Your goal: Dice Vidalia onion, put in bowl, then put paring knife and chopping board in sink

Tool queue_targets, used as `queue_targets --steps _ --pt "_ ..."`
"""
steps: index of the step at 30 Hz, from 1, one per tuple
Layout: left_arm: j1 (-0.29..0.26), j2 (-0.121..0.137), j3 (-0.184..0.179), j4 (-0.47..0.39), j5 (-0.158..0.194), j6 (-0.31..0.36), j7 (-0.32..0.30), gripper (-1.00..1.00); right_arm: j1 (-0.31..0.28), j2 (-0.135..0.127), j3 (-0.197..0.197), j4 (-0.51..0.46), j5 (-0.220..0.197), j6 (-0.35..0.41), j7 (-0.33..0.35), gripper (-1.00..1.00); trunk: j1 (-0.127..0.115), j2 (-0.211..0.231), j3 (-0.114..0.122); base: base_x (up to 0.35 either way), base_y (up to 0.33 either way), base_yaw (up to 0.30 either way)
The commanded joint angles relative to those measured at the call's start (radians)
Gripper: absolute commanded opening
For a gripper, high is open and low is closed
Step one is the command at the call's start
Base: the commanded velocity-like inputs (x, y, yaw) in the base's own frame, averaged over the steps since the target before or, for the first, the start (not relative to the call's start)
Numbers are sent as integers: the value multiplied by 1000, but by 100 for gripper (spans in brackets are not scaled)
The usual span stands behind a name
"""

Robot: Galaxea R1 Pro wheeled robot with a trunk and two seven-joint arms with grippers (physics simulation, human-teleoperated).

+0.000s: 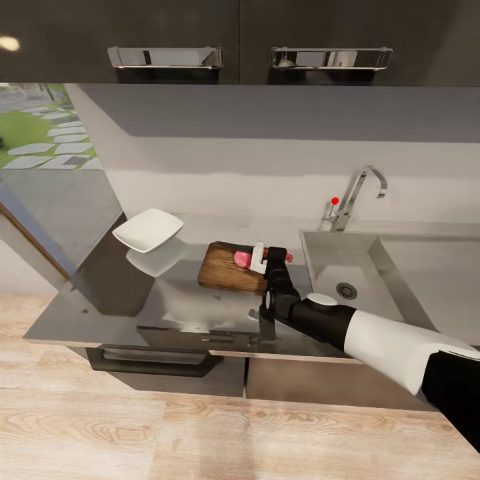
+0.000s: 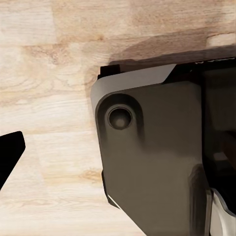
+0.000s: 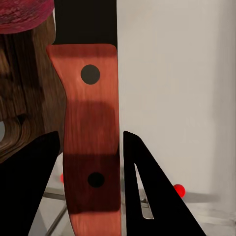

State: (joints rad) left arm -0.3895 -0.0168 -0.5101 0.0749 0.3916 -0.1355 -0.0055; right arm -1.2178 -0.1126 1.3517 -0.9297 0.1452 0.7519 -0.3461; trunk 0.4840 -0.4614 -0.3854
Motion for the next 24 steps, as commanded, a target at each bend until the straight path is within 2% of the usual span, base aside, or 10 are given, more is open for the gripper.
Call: queue_targets --steps 1,24 --pt "-2 -1 -8 5 7 -7 -1 100 -2 -1 4 -2 5 8 -1 -100 0 -2 -2 0 0 0" --pt "-2 -1 -8 5 7 -7 -1 100 -2 -1 4 -1 5 7 -1 -100 0 -2 -2 0 0 0"
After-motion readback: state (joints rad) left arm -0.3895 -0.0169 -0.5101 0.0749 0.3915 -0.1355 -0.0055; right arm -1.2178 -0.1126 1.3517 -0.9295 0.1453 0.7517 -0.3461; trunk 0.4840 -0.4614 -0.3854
